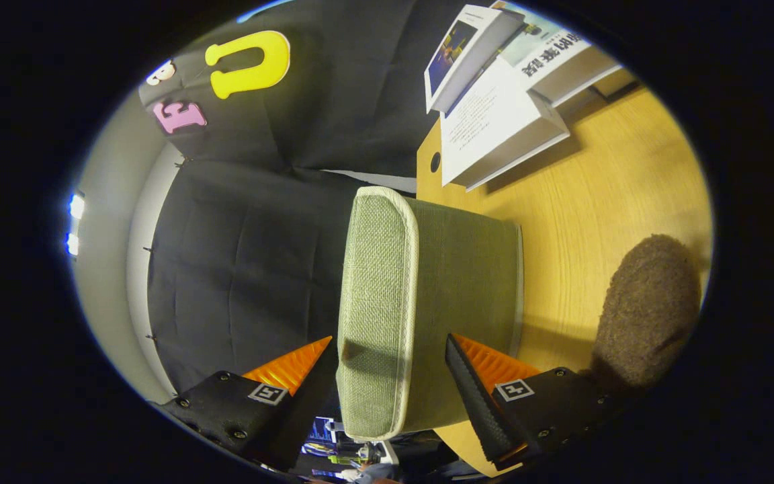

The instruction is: Open the storage box then place both shoes into the box .Put the left shoe in first, then the right shoe, with the right side of both shoes facing outward in a uniform manner.

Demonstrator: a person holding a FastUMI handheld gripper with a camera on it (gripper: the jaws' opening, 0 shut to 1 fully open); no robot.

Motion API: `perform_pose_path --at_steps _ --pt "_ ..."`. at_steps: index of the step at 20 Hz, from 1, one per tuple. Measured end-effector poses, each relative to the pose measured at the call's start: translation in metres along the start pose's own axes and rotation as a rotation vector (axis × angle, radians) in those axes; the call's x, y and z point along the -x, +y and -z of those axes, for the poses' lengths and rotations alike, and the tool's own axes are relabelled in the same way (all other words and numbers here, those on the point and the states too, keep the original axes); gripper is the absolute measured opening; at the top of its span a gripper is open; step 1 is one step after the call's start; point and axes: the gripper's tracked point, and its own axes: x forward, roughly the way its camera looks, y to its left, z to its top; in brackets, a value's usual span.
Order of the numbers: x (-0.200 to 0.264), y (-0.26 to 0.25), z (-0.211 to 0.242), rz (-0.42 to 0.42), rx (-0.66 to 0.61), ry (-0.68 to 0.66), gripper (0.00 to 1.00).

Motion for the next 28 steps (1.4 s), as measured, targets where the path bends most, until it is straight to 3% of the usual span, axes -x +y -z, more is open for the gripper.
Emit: perform_pose_path --at_steps 2,5,6,7,11,12,28 --pt "-0.004 0.009 0.003 -0.042 -0.054 0.013 0.92" --pt "-0.006 0.014 0.007 -0.055 -0.026 0.018 0.89" --pt "-0.007 0.016 0.008 -0.066 -0.021 0.016 0.76" --pt "-0.004 0.019 0.006 -0.076 -0.016 0.007 0.72" --pt "0.01 0.028 -0.004 -0.077 -0.059 -0.03 0.1" --pt "0.02 0.03 -0.006 -0.069 -0.039 -0.019 0.03" --pt "-0.018 0.145 -0.006 -0.033 0.213 -0.015 0.03"
